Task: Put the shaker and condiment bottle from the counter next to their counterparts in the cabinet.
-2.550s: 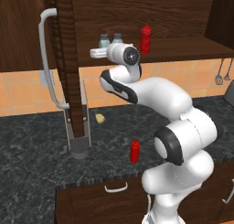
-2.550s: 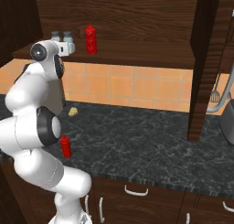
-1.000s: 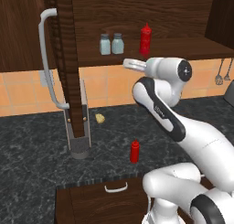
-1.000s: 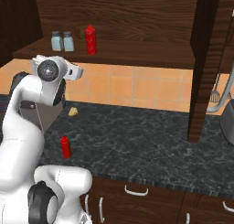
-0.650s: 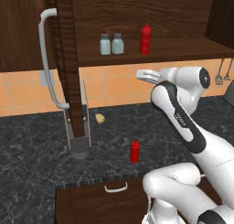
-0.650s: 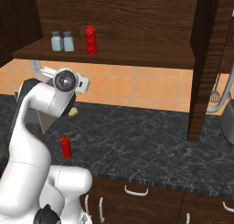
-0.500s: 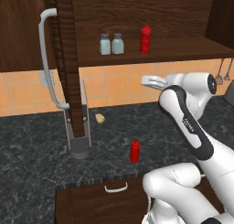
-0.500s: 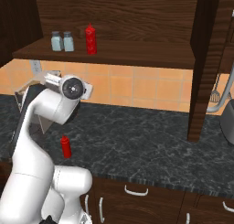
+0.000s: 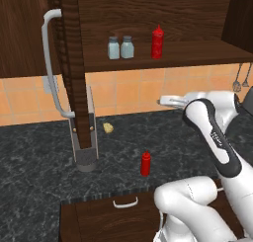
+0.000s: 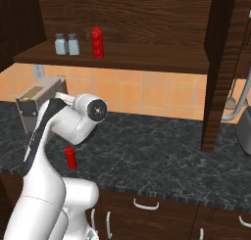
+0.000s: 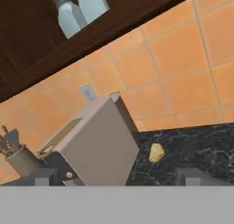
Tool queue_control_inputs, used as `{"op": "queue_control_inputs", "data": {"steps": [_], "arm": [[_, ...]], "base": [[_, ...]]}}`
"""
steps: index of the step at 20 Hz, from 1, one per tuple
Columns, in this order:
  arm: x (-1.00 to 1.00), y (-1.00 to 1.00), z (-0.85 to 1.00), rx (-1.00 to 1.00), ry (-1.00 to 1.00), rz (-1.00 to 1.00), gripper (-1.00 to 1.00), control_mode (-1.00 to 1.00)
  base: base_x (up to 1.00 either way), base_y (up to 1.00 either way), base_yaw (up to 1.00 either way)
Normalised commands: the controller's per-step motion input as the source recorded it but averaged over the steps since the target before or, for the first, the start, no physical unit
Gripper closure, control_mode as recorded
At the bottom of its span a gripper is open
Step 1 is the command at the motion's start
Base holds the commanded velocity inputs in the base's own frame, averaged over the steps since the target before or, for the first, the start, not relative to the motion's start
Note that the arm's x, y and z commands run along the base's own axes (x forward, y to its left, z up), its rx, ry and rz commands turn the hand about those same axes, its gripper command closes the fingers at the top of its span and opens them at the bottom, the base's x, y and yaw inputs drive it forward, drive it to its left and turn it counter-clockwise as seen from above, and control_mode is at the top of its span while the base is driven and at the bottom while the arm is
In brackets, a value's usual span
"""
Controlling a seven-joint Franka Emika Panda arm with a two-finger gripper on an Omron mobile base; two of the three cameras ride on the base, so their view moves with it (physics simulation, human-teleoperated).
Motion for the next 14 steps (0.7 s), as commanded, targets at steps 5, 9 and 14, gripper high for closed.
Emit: {"op": "queue_control_inputs", "data": {"steps": [5,9,14], "arm": [[0.26,-0.35,-0.06,0.00,0.11,0.32,-1.00,-1.00],[0.31,0.00,-0.37,0.00,0.20,0.11,-1.00,-1.00],[0.01,-0.57,-0.63,0.01,0.00,0.36,-1.00,-1.00]], "base": [[0.00,0.00,0.00],[0.00,0.00,0.00],[0.00,0.00,0.00]]}}
